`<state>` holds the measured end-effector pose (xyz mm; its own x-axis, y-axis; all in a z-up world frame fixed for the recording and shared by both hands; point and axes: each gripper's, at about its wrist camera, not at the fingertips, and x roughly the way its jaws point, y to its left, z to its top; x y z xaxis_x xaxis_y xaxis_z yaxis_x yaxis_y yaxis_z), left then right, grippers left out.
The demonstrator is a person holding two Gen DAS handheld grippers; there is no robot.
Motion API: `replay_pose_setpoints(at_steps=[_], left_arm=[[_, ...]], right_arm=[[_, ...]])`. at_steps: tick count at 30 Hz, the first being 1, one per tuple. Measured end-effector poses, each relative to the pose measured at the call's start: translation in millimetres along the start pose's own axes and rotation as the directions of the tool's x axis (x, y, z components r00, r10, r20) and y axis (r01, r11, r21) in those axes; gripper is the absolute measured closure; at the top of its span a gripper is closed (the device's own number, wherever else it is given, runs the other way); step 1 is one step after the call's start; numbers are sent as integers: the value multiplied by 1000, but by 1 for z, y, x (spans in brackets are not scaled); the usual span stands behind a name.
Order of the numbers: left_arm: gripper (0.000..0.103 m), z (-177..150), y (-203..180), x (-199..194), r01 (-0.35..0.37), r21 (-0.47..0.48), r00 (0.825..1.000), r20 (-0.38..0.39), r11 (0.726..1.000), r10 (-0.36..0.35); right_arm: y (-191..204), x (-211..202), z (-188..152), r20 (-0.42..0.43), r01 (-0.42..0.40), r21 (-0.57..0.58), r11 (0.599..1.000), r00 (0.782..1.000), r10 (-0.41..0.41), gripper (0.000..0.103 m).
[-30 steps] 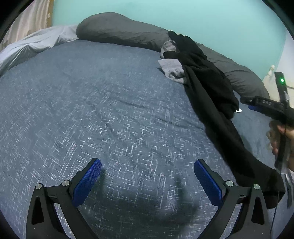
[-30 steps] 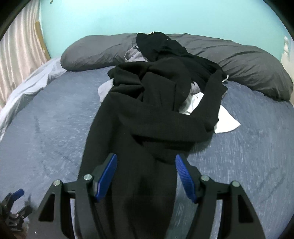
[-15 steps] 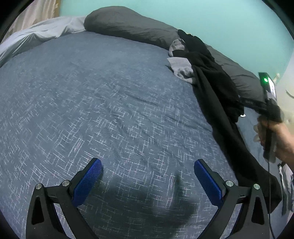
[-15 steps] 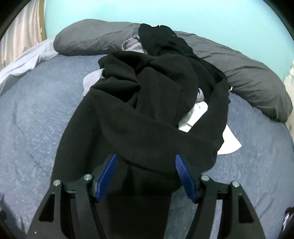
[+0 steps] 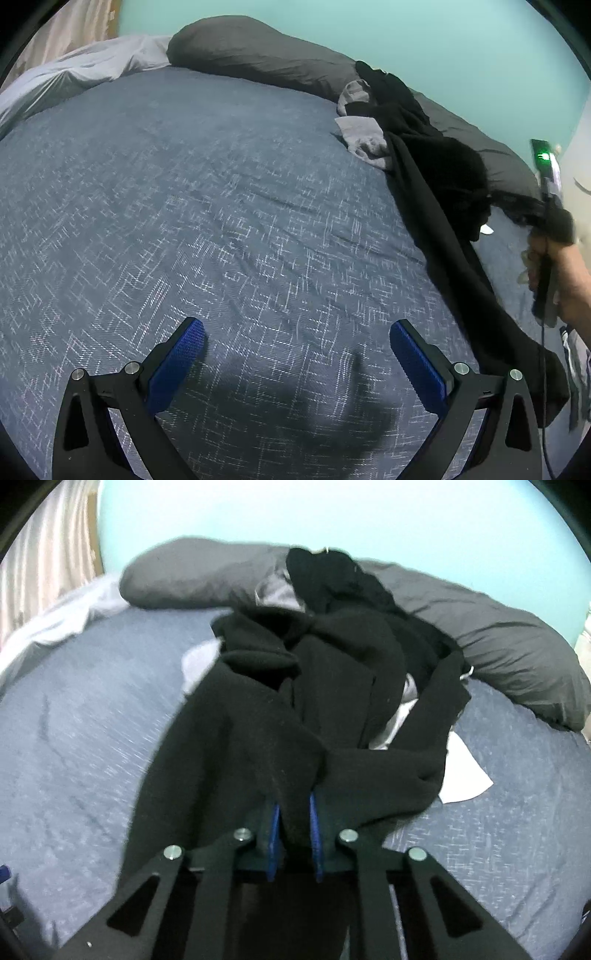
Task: Fold clothes
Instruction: 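Regrasp the black garment with the right gripper and lay it flat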
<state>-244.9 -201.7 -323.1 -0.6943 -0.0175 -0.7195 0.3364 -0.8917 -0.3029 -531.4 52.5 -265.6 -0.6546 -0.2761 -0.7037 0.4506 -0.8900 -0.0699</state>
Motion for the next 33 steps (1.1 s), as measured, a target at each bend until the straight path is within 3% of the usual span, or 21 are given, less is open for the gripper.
replay_pose_setpoints(at_steps=[9,24,30,33], left_arm=[[0,4,-3,-18,1,10,999,40,1000,-1],[0,-9,-19,-68,31,2,995,95,1000,-31],[0,-25,-24,-102,58,16,992,108,998,-59],[0,-33,-23,-111,53,40,993,107,998,-57]], right_arm=[[7,-85,-10,97,-111,32,993,989,108,91],[17,-279,-49,250,-274,35,961,934,257,92],[22,-330,-100,219,-342,4,940,917,333,92],[25,-341,-134,162,-341,-42,939,925,343,92]])
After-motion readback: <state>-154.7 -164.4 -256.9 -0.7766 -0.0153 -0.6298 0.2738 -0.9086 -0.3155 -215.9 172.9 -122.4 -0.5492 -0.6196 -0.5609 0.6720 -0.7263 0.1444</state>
